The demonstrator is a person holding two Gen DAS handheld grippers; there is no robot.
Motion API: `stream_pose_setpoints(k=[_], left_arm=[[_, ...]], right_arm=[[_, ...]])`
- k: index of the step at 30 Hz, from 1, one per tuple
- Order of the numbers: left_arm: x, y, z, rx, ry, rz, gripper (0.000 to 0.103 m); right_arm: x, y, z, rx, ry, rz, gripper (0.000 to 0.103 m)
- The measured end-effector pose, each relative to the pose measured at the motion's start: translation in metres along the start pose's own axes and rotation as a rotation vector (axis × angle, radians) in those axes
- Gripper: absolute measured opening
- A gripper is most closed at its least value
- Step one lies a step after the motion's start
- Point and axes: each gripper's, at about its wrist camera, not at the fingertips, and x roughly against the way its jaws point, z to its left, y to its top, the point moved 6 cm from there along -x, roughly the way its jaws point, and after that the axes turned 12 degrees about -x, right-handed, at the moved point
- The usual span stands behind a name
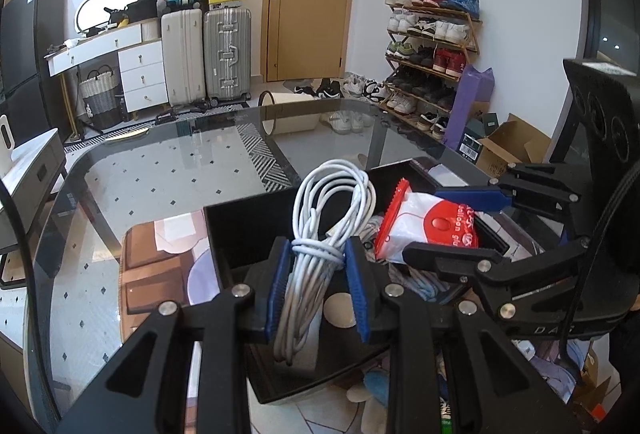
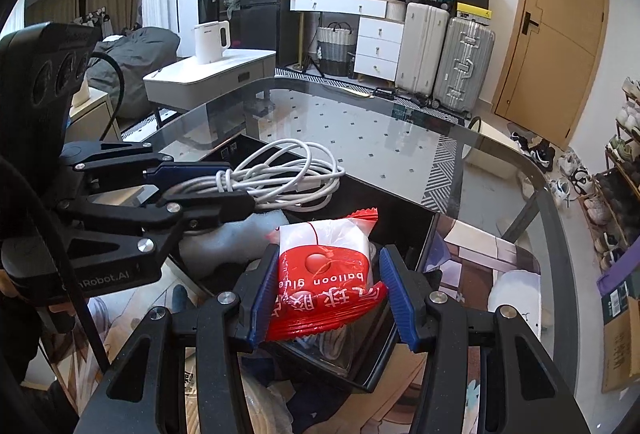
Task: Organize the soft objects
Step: 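Release the cable into the box with the left tool while the right tool drops the red bag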
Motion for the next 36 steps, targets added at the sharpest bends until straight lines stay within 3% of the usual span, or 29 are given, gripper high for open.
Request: stream_pose_setpoints(k=[22, 28, 29, 31, 34, 36], left_arm=[[-0.001, -0.011, -0.012, -0.026, -0.028, 0.035, 0.025], [0.004, -0.016, -0.012, -0.025, -0.005, 0.037, 0.028], [0.005, -0.016, -0.013, -0.03, 0.006, 0.038, 0.032], [0.011, -0.013, -0.016, -0.036, 0.007, 0.03, 0.058], [0.025, -0.008, -0.015, -0.023, 0.003, -0.001, 0.065], [0.036, -0.007, -0.014, -0.008, 0.032, -0.015, 0.081]], right_arm=[[-0.008, -0.001, 0.0, 0.0, 0.017, 0.056, 0.051], [0.007, 0.001, 0.001, 0.018, -0.031, -0.05, 0.06], [0.013, 0.002, 0.0, 0.01, -0.037, -0.079, 0.064], [0.028, 0.005, -0.004, -0.011, -0.06, -0.142, 0.085], [0.047, 0.006, -0.011, -0.054, -0.061, -0.187, 0.091], [0.056, 0.004, -0.017, -0.089, -0.059, -0.185, 0.097]])
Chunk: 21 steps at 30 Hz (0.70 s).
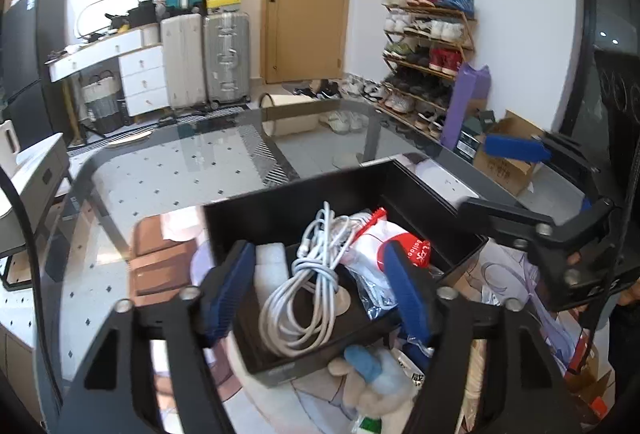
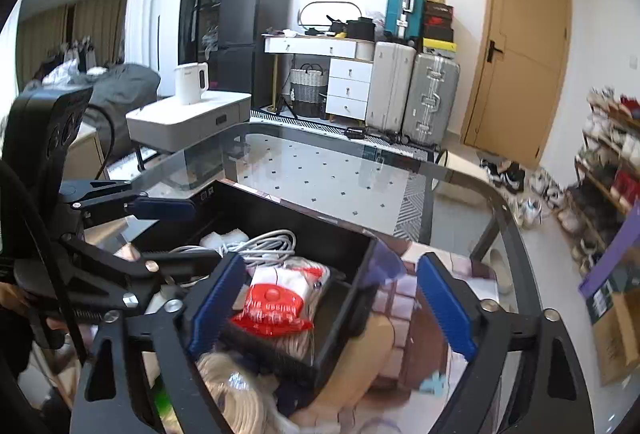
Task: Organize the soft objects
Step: 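Release the cable into the box with the left tool while the right tool drops the red bag, then move both tools back toward the plush toy and rope bag on the mat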
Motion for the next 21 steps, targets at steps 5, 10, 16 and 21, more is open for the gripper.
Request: stream_pose_setpoints(k=[5, 10, 16, 21], left_arm=[[0.027, -0.003, 0.008, 0.063, 0.032, -0.049, 0.094], [0.048, -0.015, 0.01, 0.091, 0.085, -0.077, 0.103], [0.056, -0.033, 0.003, 0.101, 0.117, -0.068, 0.103], [0.058, -0.044, 0.004, 0.132, 0.129, -0.065, 0.103]], right_arm=[[0.015, -0.016, -0.006, -0.063, -0.008, 0.039, 0.102], [0.025, -0.034, -0.006, -0.066, -0.001, 0.054, 0.102], [0.034, -0.054, -0.002, -0.095, 0.015, 0.072, 0.102], [0.032, -0.061, 0.001, -0.104, 0.025, 0.089, 0.102]])
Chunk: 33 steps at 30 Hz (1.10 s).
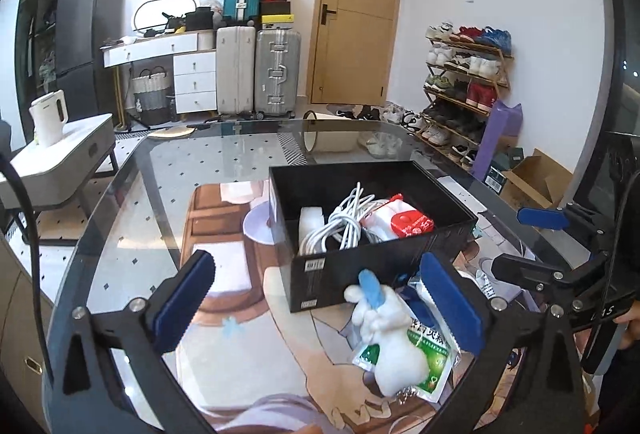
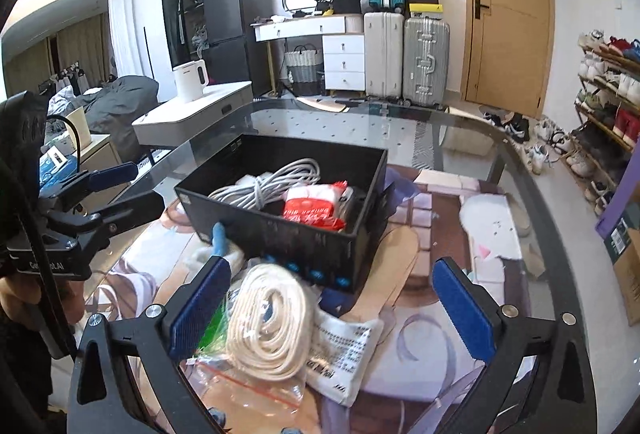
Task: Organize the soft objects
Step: 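Move both tools back toward the plush toy and rope bag on the mat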
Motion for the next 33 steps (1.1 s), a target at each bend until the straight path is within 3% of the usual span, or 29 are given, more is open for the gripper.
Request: stream_pose_setpoints(k=[11, 33], left_arm=[[-0.007, -0.031, -0.004, 0.054, 0.014, 0.015, 0.103], [-0.013, -0.046, -0.014, 0.056, -0.004, 0.043, 0.103]], right_arm=[[-0.009, -0.013, 0.003, -0.043, 0.029, 0.041, 0.102], [-0.047, -0.045, 0.02, -0.02, 0.047, 0.162, 0.102]])
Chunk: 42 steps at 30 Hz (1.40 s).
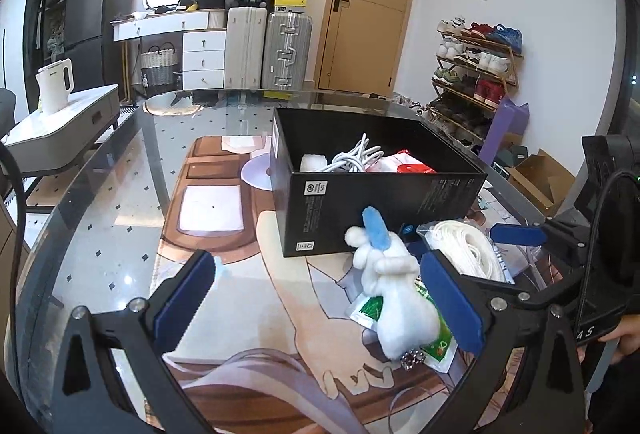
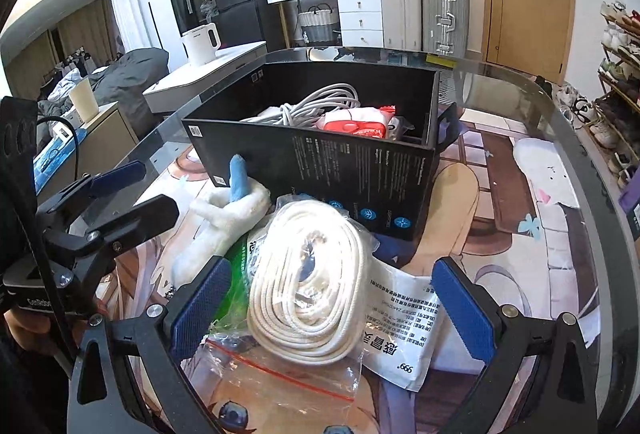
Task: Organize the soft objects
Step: 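Move both tools back toward the plush toy and rope bag on the mat, then grasp the white plush toy with the left tool while the right tool grasps the bagged white rope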
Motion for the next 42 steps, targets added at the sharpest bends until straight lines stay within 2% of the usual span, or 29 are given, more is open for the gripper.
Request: stream_pose_setpoints(k=[11, 15, 18, 32, 39, 41, 42], left_arm=[[-0.002, -0.001, 0.0, -0.008, -0.007, 0.011, 0.103], [-0.002, -0.001, 0.0, -0.009, -0.011, 0.014, 0.103], [-0.003, -0.001, 0.0, -0.01, -0.01, 0.016, 0.103], [-0.004, -0.002, -0.001, -0.011, -0.019, 0.017, 0.103], [-0.005, -0.002, -0.001, -0.009, -0.021, 0.017, 0.103], [-0.005, -0.002, -0.001, -0.009, -0.021, 0.018, 0.103], [-0.005, -0.002, -0.001, -0.009, -0.022, 0.017, 0.103]], right_arm=[[-0.001, 0.0, -0.004, -0.001, 0.002, 0.006, 0.101], [0.004, 0.0, -0.002, 0.003, 0.029, -0.003, 0.093], [0.004, 0.0, 0.0, 0.015, 0.028, -0.005, 0.091], [0.017, 0.005, 0.003, 0.061, -0.009, -0.058, 0.091], [0.018, 0.003, 0.004, 0.065, 0.023, -0.048, 0.091], [0.015, 0.001, 0.007, 0.069, 0.032, -0.036, 0.088], [0.013, 0.0, 0.008, 0.07, 0.04, -0.029, 0.082]])
